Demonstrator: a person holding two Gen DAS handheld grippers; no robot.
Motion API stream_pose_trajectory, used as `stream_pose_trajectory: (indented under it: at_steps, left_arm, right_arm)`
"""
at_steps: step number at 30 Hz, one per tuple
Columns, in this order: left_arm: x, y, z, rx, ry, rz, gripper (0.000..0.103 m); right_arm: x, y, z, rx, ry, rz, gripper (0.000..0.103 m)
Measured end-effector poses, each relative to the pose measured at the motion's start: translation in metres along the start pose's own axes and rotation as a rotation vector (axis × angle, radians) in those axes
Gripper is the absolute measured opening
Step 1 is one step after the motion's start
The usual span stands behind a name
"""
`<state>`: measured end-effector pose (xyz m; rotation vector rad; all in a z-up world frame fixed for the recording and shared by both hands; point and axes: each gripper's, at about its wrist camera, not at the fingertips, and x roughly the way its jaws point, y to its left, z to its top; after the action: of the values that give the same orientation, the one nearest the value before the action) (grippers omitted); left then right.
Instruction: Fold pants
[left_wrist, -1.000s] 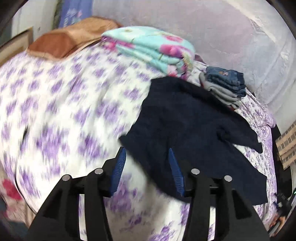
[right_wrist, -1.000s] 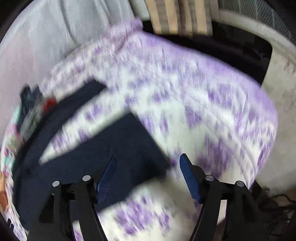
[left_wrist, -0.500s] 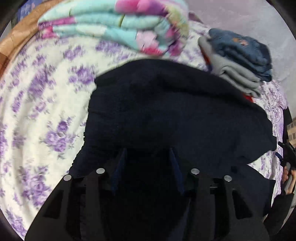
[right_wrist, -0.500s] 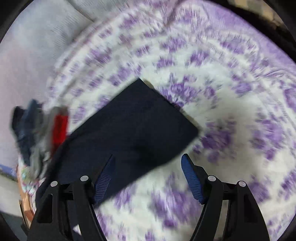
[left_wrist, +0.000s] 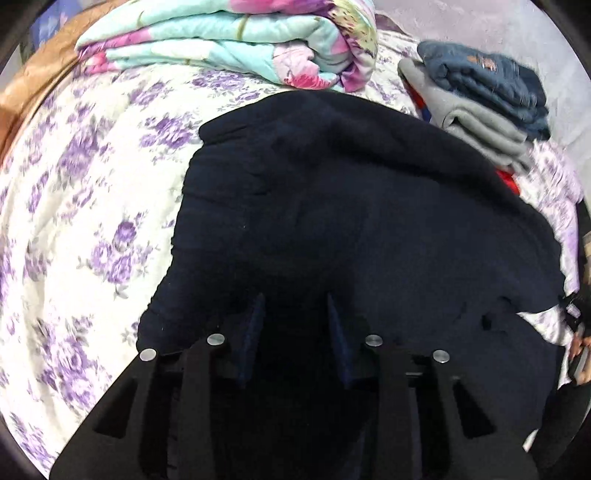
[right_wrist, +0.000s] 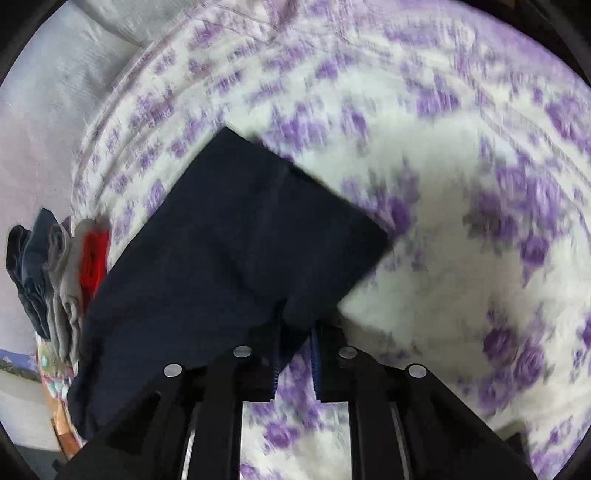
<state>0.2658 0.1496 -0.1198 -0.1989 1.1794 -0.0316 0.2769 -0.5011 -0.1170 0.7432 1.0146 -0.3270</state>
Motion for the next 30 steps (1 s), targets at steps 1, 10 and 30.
stream_pose_trajectory:
  at_steps: [1, 10, 30]
  left_arm:
    - [-0.002, -0.002, 0.001, 0.013, 0.003, 0.011, 0.033]
    - [-0.086, 0.002, 0.044, 0.199, -0.216, 0.089, 0.084]
    - [0.042, 0.004, 0.106, 0.565, 0.003, -0.421, 0.024]
  right_arm:
    - [0.0, 0.005, 0.001, -0.016, 0.014, -0.018, 0.022]
    - [-0.102, 0.03, -0.083, -0.248, -0.091, 0.072, 0.062]
    - [-0.081, 0.276, -0.171, -1.088, 0.071, 0.296, 0.065]
